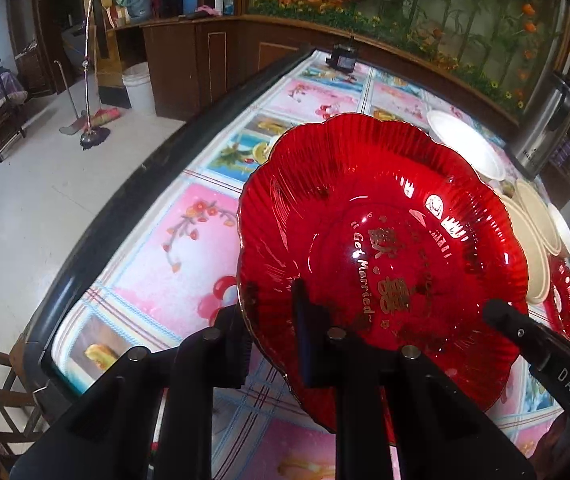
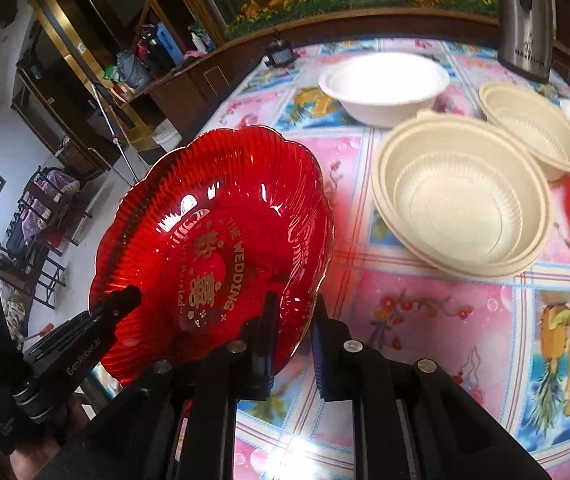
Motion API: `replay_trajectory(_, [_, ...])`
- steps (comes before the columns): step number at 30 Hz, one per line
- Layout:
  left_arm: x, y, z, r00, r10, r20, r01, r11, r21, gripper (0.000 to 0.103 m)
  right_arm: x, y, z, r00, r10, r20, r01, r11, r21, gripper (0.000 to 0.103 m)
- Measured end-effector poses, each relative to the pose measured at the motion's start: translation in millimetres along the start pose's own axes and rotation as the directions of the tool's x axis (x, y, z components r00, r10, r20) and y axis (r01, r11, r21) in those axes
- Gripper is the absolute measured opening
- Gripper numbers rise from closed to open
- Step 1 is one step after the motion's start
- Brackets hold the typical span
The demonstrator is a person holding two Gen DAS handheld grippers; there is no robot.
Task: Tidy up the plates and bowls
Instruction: 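Lift the red bowl, set it down nearer the table edge, open both grippers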
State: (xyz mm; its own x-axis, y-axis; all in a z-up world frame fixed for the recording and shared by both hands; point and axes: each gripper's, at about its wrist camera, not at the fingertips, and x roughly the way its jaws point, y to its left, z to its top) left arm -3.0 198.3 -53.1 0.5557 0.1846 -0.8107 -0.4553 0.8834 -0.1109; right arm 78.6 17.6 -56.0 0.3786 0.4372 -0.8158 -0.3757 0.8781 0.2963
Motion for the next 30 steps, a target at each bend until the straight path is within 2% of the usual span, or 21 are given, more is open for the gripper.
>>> replay_trajectory(4, [-5, 6, -5, 1.0, 0.012, 0.009, -0.012, 1.0, 0.002, 0.015, -8, 8, -4, 1.0, 0.005, 0.014, -0.005, 1.0, -0.025, 0.014])
replay_trajectory(9, [3, 12, -11, 0.999, 0.035, -0.01, -0.035, 0.999, 0.001, 0.015, 2, 10, -12, 1.0, 0.014, -0.016, -0.014, 0.999, -0.035, 0.014])
replay_trajectory(22, [16, -7, -18, 0.998, 0.05, -0.023, -0.049, 0.998, 0.05, 0.015, 10, -8, -24, 0.999, -0.007, -0.049, 0.007, 1.0, 0.007, 0.014])
replay_trajectory(25, [25, -7, -22, 0.996, 0.064, -0.056, -0.061, 0.997, 0.054, 0.015, 15, -12, -26, 0.997, -0.004, -0.073, 0.006, 1.0, 0.021, 0.019])
replay_trajectory(30, [23, -8, -24, 0.996, 0.072, -0.053, -0.069, 0.997, 0.047, 0.016, 11, -9, -28, 0.997, -0.005, -0.072, 0.005, 1.0, 0.002, 0.022])
